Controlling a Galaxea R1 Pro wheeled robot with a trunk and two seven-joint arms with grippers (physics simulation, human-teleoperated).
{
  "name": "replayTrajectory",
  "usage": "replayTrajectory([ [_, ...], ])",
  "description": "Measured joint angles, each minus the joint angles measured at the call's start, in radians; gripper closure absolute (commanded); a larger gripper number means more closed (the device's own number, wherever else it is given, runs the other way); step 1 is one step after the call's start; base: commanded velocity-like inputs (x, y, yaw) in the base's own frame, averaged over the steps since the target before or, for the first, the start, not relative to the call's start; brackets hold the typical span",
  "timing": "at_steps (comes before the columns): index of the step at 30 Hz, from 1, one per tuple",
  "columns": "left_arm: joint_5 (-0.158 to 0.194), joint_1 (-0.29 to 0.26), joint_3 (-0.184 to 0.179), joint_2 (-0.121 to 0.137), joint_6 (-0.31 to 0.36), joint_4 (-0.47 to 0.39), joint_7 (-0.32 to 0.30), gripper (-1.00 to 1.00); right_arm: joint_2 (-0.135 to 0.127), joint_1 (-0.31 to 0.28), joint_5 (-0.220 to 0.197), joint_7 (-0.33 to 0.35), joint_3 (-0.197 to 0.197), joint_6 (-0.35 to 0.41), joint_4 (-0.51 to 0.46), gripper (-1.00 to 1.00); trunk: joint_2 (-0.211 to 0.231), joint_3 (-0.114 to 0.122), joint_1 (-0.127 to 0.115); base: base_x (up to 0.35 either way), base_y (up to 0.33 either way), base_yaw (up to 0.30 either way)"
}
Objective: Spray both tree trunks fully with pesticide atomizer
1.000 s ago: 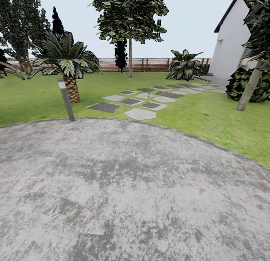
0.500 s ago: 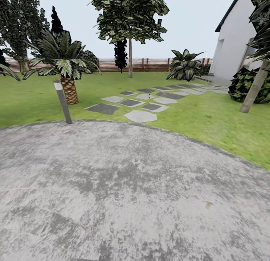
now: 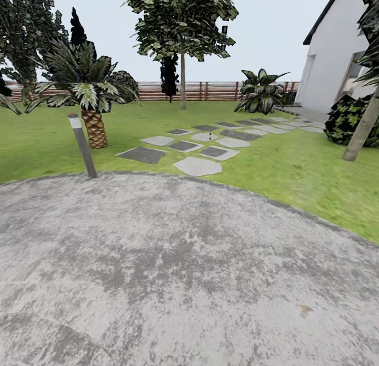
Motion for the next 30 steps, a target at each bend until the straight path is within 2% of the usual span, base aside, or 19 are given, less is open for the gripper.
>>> replayTrajectory([
  [14, -0.002, 0.0, -0.007, -0.007, 0.003, -0.001, -0.001, -1.0, 0.01, 0.0, 0.0, -0.003, -0.001, -0.004, 0.027, -1.0, 0.0, 0.0, 0.0, 0.337, 0.0, 0.0],
  [30, -0.001, 0.0, -0.006, 0.001, 0.002, 0.0, 0.0, -1.0, 0.011, 0.0, -0.002, 0.002, -0.001, -0.002, 0.03, -1.0, 0.0, 0.0, 0.0, 0.337, 0.0, 0.0],
])
